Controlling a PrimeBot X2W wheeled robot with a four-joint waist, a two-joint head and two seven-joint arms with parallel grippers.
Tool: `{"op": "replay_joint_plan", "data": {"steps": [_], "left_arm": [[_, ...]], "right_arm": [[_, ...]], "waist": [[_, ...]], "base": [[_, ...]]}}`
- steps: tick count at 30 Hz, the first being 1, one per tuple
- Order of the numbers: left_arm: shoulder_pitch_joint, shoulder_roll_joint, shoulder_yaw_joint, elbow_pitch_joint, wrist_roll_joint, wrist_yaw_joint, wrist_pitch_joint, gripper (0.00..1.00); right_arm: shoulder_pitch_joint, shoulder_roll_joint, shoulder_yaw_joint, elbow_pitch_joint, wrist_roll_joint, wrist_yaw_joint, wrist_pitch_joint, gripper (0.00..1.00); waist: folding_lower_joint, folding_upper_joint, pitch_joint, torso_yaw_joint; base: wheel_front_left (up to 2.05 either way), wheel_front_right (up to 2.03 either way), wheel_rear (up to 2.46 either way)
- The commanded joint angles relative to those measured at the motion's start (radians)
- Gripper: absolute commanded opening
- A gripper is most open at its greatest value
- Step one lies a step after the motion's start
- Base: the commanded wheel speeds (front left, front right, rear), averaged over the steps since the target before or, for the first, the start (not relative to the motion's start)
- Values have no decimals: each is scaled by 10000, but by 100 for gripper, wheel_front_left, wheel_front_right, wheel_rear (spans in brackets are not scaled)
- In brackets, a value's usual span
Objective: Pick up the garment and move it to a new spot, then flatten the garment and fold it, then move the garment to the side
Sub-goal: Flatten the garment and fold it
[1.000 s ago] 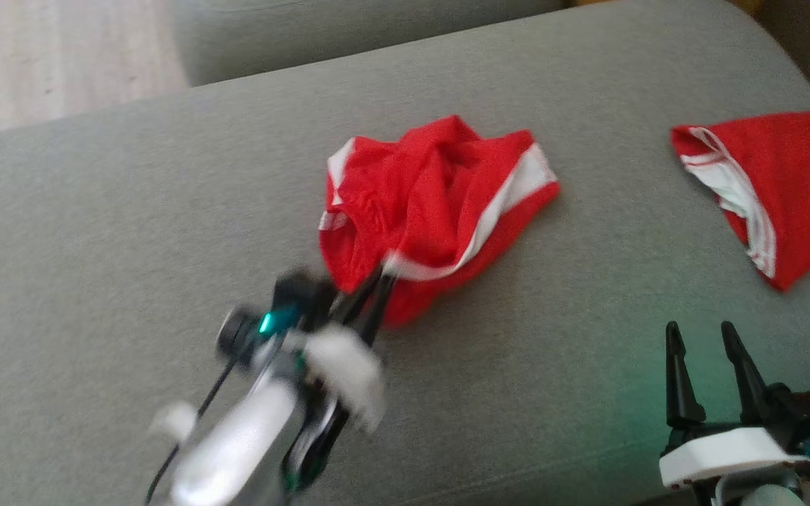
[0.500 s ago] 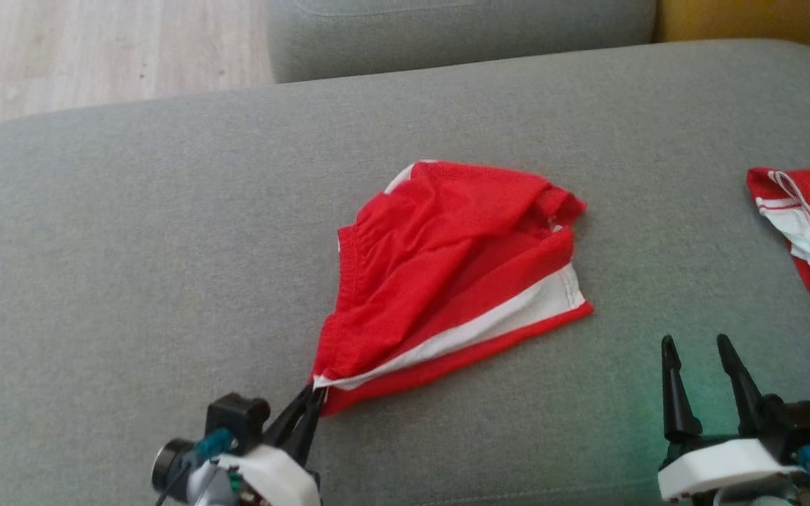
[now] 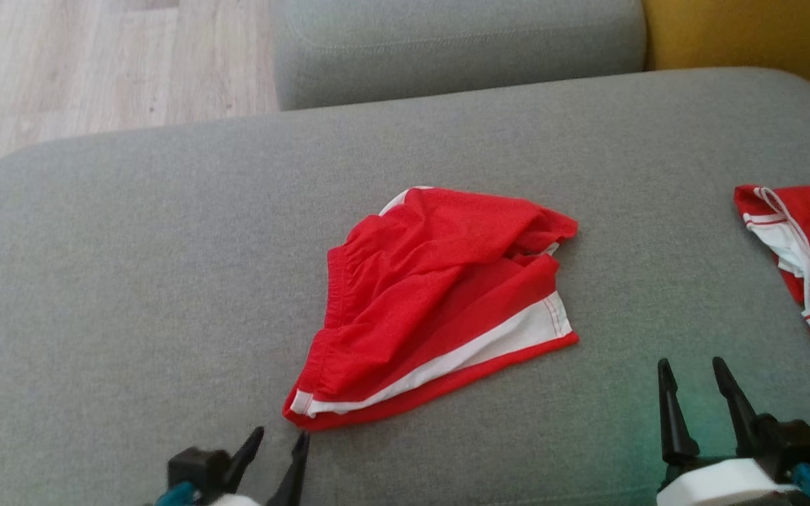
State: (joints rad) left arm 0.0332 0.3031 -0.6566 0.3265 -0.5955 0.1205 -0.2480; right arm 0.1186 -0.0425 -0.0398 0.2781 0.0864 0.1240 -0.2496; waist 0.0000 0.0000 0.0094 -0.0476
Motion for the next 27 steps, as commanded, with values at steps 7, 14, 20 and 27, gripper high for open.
{"op": "replay_joint_plan", "data": {"steps": [7,14,20,27], "left_arm": [[295,-253,1561,-1801,524,682,-135,100],[-375,-907,991,-2012,1250,441,-134,100],[-1949,-1879,-418,-1049,1887,-318,401,100],[-3864,-2424,-1361,1050,2185,-760,1118,100]], "right_arm": [[37,-77,155,-315,-91,67,-122,100],[-92,-77,331,-344,-148,67,-122,100],[-346,-77,571,-449,-63,67,-122,100],[-717,-77,739,-506,89,67,-122,100]], "waist": [[0,0,-150,-38],[0,0,-34,-260],[0,0,394,-766],[0,0,983,-1498]], "base": [[0,0,0],[0,0,0],[0,0,0],[0,0,0]]}}
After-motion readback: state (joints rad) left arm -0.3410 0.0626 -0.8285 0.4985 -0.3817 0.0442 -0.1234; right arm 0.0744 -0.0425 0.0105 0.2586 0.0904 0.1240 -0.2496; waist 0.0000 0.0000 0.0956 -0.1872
